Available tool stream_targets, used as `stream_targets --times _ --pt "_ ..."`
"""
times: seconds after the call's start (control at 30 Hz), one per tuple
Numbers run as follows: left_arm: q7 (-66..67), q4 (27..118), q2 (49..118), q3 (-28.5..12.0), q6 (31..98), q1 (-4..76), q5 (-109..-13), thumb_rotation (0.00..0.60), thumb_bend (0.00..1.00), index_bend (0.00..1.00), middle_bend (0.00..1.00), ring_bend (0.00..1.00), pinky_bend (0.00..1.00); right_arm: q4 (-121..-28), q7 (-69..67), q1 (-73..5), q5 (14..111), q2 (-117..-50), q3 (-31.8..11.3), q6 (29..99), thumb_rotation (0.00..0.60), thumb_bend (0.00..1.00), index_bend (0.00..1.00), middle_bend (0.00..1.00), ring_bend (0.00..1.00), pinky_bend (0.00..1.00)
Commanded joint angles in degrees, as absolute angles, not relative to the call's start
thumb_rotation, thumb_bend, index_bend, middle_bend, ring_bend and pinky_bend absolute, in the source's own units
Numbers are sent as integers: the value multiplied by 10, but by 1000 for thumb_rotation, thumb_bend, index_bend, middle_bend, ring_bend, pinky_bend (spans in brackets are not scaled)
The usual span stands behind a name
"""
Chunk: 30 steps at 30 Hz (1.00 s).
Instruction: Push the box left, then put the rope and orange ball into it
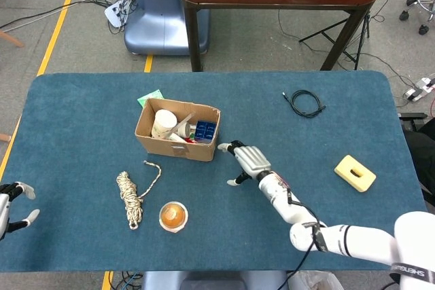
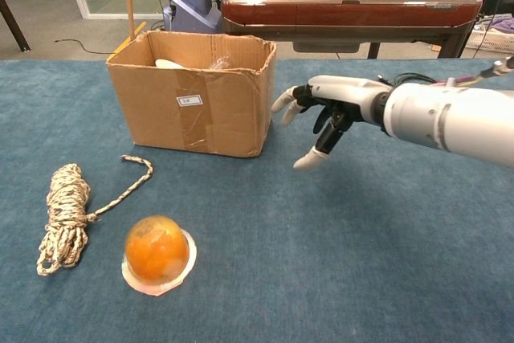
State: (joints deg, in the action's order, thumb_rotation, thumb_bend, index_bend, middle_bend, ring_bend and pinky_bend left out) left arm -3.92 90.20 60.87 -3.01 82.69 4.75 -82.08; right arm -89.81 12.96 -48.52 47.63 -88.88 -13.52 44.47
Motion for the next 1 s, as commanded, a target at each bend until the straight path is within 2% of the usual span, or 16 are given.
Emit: stream_targets --times 0.03,0.23,0.4,0.6,0.77,0.87,1.0 --pt "-38 895 616 -27 816 52 -823 600 185 521 430 357 516 -969 109 -442 536 -825 -106 475 600 133 177 240 91 277" --pt "-26 879 638 -22 805 65 -842 600 185 521 435 357 516 -1065 87 -371 651 -725 -65 555 600 136 214 267 100 277" --pt "-28 862 659 -18 804 77 -867 600 185 520 439 357 516 -1107 70 -307 757 -644 -25 635 600 138 217 279 110 277" --pt "-64 810 694 -3 839 95 -953 600 185 477 443 349 516 -1108 95 -230 846 -583 10 751 600 139 218 291 117 277" --pt "-93 786 710 11 846 122 -1011 600 184 458 435 341 516 -1082 78 -176 902 -560 32 824 600 140 222 293 117 277" --pt "-81 796 707 23 821 143 -1035 600 184 428 368 301 505 -1061 51 -146 930 -555 42 864 600 141 252 299 120 277" --pt "-40 826 705 34 772 176 -1058 600 183 362 241 191 407 -1038 -5 -112 957 -547 59 900 600 141 256 304 127 277"
